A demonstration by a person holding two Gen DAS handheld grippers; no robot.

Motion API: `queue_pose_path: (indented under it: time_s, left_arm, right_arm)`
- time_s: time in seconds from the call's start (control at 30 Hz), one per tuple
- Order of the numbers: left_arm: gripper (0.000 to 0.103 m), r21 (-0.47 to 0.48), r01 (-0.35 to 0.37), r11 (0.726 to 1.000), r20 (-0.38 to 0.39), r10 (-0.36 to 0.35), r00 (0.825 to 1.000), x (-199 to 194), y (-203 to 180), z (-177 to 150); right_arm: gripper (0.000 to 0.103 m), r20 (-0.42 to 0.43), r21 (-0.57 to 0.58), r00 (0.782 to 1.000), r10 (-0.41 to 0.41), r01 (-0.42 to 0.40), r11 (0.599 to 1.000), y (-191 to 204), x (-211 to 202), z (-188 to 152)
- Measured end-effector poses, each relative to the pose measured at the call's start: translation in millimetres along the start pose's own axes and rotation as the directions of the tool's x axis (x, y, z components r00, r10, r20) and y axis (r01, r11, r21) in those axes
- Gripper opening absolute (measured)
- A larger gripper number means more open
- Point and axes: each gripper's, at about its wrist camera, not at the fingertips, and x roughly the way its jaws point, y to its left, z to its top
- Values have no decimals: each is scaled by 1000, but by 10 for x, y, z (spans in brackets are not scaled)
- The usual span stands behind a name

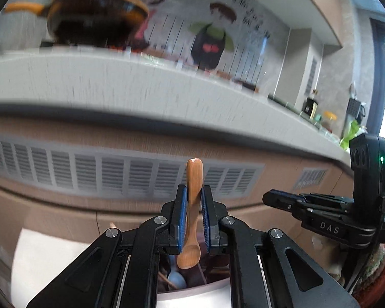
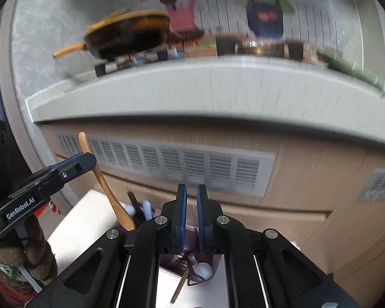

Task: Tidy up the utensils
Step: 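Lift both spoons up over the maroon holder, then lower both spoons into the maroon holder and open both tools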

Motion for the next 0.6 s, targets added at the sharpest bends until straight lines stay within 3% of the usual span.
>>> queue_pose_path:
  time_s: [0.1,0.17,0.23,0.3,0.4,0.47,0.53,0.6]
  left_arm:
    - [13,-22,-9,1000,-68,8,998,228,85,-166]
    - [19,-27,-27,999,-124,24,992,317,108,-256]
    - [38,-20,-47,999,-130,44,991,287,105,-290]
    - [44,-14,-66,998,-89,64,994,71,70,-300]
    - [45,-2,-150,989,-6,150,989,-368,3,-343]
    - [45,22,-226,974,52,224,973,-680,-75,-423]
    - [45,67,-325,943,109,317,942,-1029,-198,-639]
    - [45,89,-368,926,130,355,926,-1278,-252,-842]
  right_arm:
    - [8,-61,25,998,15,-13,1000,-81,210,-83]
    - [8,-128,80,989,76,-66,995,-153,328,-136]
    - [9,-136,126,986,95,-78,989,-215,338,-171]
    - [10,-108,128,992,62,-48,991,-232,213,-196]
    - [11,-7,103,1000,3,-3,995,-179,-192,-264]
    - [11,67,110,998,-10,3,994,-117,-511,-378]
    - [15,138,116,990,-35,19,993,-49,-775,-517]
    - [26,210,94,976,-59,40,995,78,-1055,-777]
